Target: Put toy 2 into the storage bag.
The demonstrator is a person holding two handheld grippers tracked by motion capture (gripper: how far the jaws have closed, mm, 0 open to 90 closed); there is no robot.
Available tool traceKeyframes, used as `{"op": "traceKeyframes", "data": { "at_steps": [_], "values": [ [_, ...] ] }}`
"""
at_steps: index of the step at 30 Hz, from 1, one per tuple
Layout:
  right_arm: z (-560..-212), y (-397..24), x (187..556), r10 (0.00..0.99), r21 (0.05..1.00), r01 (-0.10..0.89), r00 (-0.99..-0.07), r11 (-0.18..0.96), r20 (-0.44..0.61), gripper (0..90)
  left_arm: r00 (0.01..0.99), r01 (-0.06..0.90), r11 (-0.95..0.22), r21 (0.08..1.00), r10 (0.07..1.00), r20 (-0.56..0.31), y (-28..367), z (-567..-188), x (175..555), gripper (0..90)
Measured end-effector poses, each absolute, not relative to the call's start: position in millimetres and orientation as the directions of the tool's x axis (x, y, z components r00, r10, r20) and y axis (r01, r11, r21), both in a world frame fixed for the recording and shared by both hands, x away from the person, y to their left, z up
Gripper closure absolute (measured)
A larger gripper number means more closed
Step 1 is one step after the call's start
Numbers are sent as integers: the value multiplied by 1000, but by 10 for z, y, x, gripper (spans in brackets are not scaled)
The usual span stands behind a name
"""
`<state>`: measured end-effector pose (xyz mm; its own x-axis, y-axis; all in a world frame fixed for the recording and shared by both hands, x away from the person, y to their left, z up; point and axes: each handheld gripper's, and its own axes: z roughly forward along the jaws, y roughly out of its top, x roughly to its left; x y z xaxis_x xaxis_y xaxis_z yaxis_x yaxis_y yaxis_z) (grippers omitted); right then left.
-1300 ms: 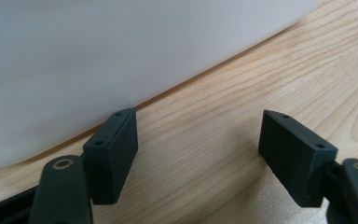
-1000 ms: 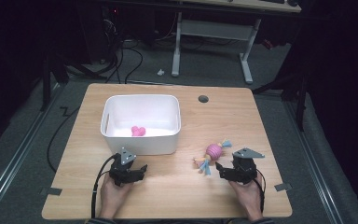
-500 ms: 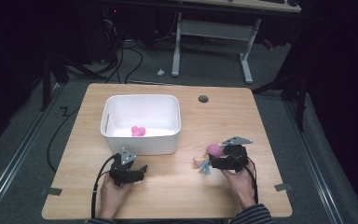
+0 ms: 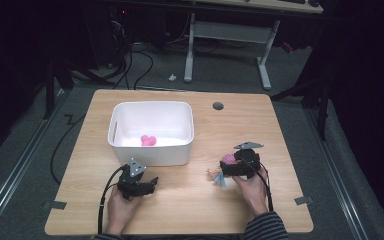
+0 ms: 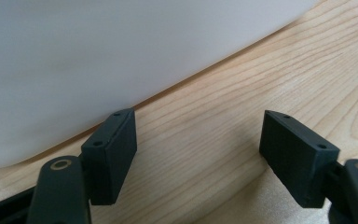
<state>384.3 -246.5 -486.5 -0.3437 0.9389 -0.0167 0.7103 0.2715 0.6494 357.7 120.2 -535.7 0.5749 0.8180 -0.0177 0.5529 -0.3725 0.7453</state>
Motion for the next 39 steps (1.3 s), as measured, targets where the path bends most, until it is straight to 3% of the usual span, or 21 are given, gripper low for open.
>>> {"op": "traceKeyframes", "data": {
  "at_steps": [9, 17, 39],
  "values": [
    [-5028, -2460, 3968, 946, 606, 756, -324, 247, 19, 144, 576, 554, -370, 745, 817, -22, 1207, -5356, 3579, 279],
    [-5159, -2445, 3956, 944, 597, 761, -329, 256, 15, 316, 576, 554, -371, 745, 817, -22, 1207, -5356, 3579, 279],
    [-4971, -2541, 3826, 926, 646, 717, -376, 264, 40, 329, 578, 554, -373, 744, 816, -21, 1208, -5355, 3580, 278]
  ]
}}
